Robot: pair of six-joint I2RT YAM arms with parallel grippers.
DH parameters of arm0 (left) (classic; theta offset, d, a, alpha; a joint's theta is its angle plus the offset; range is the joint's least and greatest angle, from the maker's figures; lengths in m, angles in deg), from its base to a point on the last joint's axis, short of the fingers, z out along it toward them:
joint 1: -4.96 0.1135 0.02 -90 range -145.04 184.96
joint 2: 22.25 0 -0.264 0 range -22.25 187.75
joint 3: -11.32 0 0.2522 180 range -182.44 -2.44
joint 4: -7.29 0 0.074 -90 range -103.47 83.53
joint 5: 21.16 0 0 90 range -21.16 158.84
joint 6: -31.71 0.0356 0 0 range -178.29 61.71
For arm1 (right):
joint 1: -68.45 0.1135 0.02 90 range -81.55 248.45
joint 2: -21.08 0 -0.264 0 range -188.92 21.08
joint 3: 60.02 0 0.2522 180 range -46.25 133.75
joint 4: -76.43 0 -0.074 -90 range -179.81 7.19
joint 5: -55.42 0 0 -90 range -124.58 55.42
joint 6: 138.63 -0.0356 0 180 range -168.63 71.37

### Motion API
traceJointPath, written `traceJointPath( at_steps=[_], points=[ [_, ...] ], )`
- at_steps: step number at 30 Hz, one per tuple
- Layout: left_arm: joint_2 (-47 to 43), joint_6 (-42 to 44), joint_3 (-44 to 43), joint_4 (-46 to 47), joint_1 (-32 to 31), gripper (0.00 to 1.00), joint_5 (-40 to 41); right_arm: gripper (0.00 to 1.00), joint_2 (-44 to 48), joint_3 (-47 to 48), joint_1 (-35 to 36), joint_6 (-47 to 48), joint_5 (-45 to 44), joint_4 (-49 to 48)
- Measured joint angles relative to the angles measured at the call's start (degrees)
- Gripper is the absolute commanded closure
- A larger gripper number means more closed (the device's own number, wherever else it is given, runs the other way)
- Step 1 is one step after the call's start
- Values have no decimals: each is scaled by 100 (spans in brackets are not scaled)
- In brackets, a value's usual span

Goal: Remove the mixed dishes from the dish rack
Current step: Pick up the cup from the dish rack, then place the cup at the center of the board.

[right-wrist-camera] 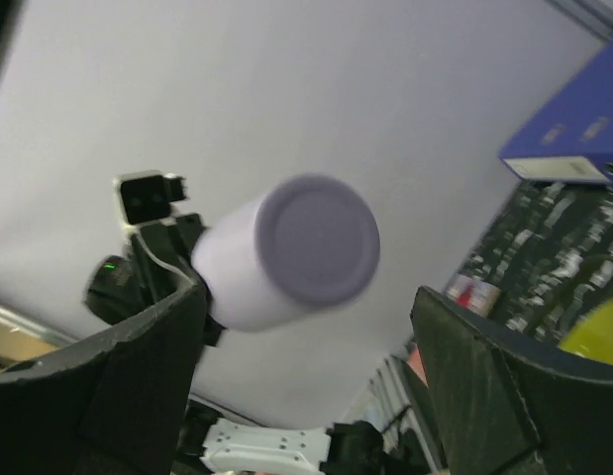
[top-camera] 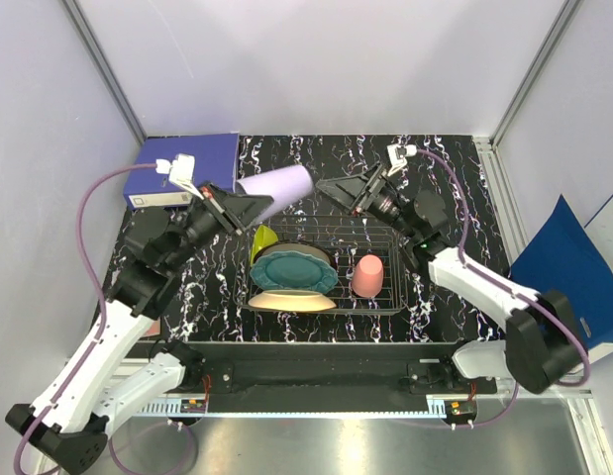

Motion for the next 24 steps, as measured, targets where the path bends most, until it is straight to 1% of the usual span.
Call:
traceJointPath(
  at_steps=[1,3,5,6,8,10,11,13,14,16,19,21,24],
  points=[
    [0,157,-181,-382,7,100,249,6,127,11,0,199,-79,420],
    [15,448,-632,-1303,20,100,966,6,481,133,4,734,-409,1578],
    [61,645,-1134,-2216,20,100,1821,7,973,494,4,1357,-1095,3097],
    [116,708,-1388,-2660,17,100,2293,7,1084,590,4,1515,-1259,3397],
    [289,787,-1873,-3510,20,100,3193,8,1438,942,4,1952,-2000,4465],
    [555,815,-2328,-4301,57,100,4011,7,1705,1161,7,2249,-2653,5241],
    [737,809,-2494,-4636,111,100,4341,7,1823,1233,7,2378,-2990,5626],
    [1119,774,-2667,-5213,339,100,4725,7,1969,1285,4,2575,-3571,6339],
    [1303,772,-2673,-5392,485,100,4784,7,1982,1285,4,2638,-3759,6583],
    [1768,748,-2640,-5748,997,100,4721,7,1950,1268,4,2752,-4059,7082],
    [2518,745,-2474,-5914,1598,100,4570,6,1937,1126,4,2874,-4299,7576],
    [2973,748,-2463,-6017,1794,100,4542,6,1974,999,4,2955,-4371,7757],
    [3633,750,-2581,-6083,1875,100,4454,5,2070,883,7,3086,-4430,7943]
  ],
)
